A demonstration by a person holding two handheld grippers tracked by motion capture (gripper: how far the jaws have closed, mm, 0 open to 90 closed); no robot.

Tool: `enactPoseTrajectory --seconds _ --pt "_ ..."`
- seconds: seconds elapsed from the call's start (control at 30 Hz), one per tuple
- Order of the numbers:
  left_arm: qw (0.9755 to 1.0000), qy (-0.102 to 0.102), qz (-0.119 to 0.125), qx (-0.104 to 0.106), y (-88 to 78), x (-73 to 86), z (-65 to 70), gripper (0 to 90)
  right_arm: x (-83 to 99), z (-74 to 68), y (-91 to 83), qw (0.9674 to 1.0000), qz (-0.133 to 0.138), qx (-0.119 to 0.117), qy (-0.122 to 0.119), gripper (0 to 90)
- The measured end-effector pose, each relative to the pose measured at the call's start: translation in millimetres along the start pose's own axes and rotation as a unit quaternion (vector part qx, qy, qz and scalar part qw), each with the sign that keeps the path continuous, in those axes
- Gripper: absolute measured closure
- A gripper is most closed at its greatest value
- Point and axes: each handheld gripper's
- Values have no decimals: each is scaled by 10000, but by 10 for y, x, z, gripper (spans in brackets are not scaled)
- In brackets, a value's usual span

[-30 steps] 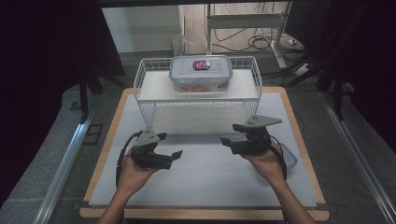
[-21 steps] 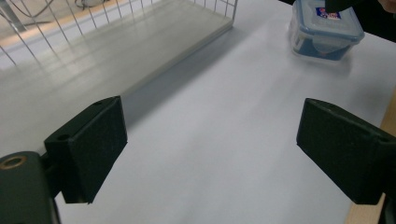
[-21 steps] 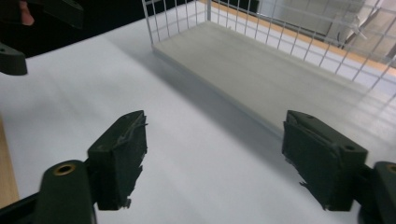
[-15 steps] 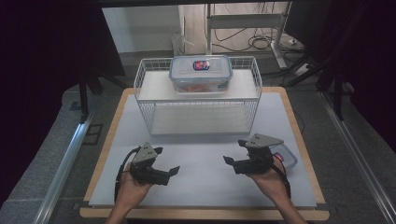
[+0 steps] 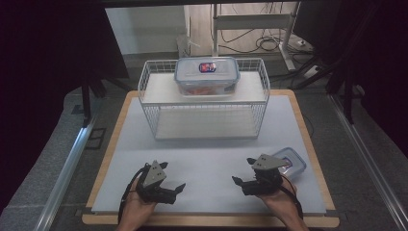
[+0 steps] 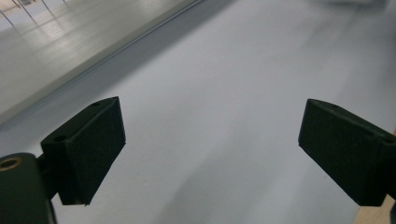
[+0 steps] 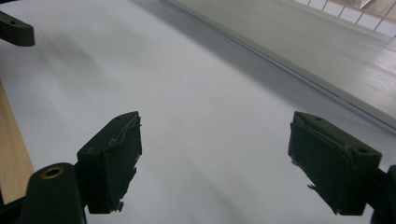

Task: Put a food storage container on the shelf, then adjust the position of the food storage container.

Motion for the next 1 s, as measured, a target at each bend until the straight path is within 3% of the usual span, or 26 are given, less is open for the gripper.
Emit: enactPoseTrajectory --seconds 0.23,0.33,0.4,0.6,0.83,1.0 --pt "10000 -2 7 -24 -6 27 21 71 9 17 18 9999 -50 63 119 198" --pt "10000 -13 -68 -53 -10 37 29 77 3 31 17 9995 -163 54 283 232" --pt "10000 -11 -66 -36 -19 56 35 78 7 47 12 9988 -231 32 422 289" --pt "9999 -141 -71 40 -58 97 17 78 -5 118 -81 9984 -358 157 403 562" --pt "9997 -150 -183 -32 -58 107 -3 77 70 350 -221 9975 -453 346 411 854" --pt "9996 -202 -202 -56 -68 123 -39 78 129 552 -351 9956 -361 554 665 899"
Point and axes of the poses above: each handheld gripper's, and its own axes: y roughly forward along the jaws, x roughly out of its underside, z roughly to its right, and after that the axes turned 14 degrees about -z, right-handed
